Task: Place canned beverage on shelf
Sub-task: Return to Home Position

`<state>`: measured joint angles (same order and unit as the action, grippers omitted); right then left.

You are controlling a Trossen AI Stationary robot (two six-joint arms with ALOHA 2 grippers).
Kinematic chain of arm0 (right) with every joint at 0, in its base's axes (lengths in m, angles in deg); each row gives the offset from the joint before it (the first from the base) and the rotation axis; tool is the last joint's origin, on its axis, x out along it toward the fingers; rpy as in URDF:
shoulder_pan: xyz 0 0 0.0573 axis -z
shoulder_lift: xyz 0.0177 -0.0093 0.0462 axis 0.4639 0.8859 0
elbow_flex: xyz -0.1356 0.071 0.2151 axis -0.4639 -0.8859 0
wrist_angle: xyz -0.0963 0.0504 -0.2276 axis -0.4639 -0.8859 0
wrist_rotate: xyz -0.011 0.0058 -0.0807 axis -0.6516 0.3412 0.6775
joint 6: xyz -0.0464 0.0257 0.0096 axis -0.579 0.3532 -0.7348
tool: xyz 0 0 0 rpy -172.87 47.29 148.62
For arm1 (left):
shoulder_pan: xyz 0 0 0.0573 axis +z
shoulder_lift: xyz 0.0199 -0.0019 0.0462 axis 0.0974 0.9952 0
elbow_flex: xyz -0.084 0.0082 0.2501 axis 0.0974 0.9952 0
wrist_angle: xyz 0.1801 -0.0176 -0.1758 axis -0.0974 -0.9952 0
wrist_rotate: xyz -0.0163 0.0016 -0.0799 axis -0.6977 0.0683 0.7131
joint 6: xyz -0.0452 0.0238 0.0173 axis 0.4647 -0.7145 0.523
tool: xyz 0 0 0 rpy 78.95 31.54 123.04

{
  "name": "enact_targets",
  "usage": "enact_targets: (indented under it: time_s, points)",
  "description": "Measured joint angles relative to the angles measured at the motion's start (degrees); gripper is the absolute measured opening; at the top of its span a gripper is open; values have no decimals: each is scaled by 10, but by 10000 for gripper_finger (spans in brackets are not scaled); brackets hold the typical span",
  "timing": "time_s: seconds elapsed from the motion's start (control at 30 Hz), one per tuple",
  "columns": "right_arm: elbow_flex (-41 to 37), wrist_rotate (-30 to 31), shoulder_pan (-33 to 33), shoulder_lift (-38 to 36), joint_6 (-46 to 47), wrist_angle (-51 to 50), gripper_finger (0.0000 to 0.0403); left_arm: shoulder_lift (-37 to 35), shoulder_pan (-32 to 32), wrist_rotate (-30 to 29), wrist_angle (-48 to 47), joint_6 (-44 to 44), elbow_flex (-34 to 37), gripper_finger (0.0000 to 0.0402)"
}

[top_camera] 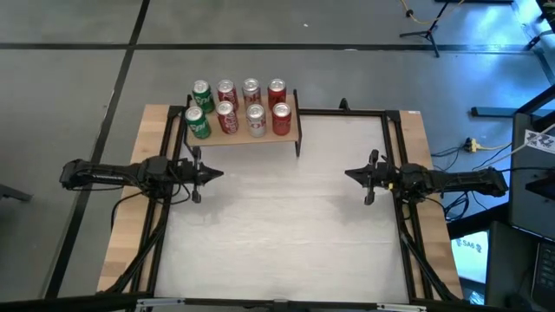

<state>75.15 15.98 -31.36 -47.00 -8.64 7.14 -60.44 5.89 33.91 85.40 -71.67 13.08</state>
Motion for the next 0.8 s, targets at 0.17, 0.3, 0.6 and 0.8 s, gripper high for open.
enact_targets:
  time_s: [0.17, 0.3, 0.6, 0.8]
  points:
    - [0, 10, 0, 0, 0, 0, 1, -60, 0, -9, -54, -20, 0, 0]
    - [0, 10, 0, 0, 0, 0, 1, -104, 0, -17, -57, -47, 0, 0]
    - [0, 10, 0, 0, -3, -1, 1, -96, 18, -19, -57, -34, 0, 0]
    - [0, 10, 0, 0, -34, 50, 1, -95, 39, -19, -57, -33, 0, 0]
